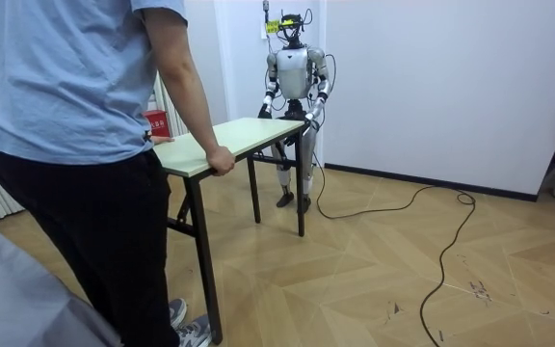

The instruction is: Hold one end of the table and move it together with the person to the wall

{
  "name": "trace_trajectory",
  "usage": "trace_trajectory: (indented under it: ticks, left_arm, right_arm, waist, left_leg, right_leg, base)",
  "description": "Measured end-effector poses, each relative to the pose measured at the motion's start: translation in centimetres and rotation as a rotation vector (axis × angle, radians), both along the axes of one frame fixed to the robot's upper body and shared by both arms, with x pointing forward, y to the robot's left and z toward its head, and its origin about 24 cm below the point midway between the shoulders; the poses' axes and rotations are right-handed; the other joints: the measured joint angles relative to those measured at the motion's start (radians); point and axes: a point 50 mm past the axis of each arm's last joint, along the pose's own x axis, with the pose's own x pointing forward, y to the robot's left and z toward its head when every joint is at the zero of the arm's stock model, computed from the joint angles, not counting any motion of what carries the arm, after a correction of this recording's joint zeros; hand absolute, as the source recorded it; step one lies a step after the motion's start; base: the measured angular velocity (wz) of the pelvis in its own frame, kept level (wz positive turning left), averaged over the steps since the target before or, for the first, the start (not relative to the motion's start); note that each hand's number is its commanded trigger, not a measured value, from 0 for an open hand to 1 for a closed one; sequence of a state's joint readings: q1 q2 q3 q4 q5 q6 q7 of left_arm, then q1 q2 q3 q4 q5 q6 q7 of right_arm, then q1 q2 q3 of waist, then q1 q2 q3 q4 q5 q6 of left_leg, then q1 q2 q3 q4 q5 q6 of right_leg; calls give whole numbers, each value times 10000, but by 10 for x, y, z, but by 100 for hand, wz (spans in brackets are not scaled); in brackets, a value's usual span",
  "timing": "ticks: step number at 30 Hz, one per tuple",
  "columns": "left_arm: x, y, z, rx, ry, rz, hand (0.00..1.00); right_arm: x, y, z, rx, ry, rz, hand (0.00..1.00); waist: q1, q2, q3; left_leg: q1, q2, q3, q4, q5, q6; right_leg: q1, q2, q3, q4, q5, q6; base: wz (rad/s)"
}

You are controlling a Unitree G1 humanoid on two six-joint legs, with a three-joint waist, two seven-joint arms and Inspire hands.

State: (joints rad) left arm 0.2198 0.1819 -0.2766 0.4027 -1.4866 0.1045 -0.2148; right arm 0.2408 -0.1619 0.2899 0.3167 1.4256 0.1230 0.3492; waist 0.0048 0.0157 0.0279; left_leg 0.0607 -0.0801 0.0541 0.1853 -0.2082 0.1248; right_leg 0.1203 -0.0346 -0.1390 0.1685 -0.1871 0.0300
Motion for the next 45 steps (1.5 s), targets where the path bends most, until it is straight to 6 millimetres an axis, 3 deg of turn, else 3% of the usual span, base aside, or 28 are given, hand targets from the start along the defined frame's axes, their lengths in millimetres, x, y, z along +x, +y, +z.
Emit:
trace_trajectory:
  ticks: [7, 45]
  left_arm:
    - [0, -3, -1, -112, 106, 101, 0]
    - [11, -3, -6, -401, 901, 485, 0]
  right_arm:
    - [0, -1, 0, 0, 89, -98, 0]
    - [12, -20, 2, -153, 659, -1613, 0]
  waist:
    - [-3, 112, -64]
    - [-30, 74, -43]
  left_leg:
    - [35, 1, 1, 10, 1, -1]
    - [57, 3, 9, 20, 0, -1]
  right_leg:
    - [34, -5, 3, -1, 0, 0]
    - [44, -4, 11, -8, 0, 0]
  base:
    - [0]
    - [0]
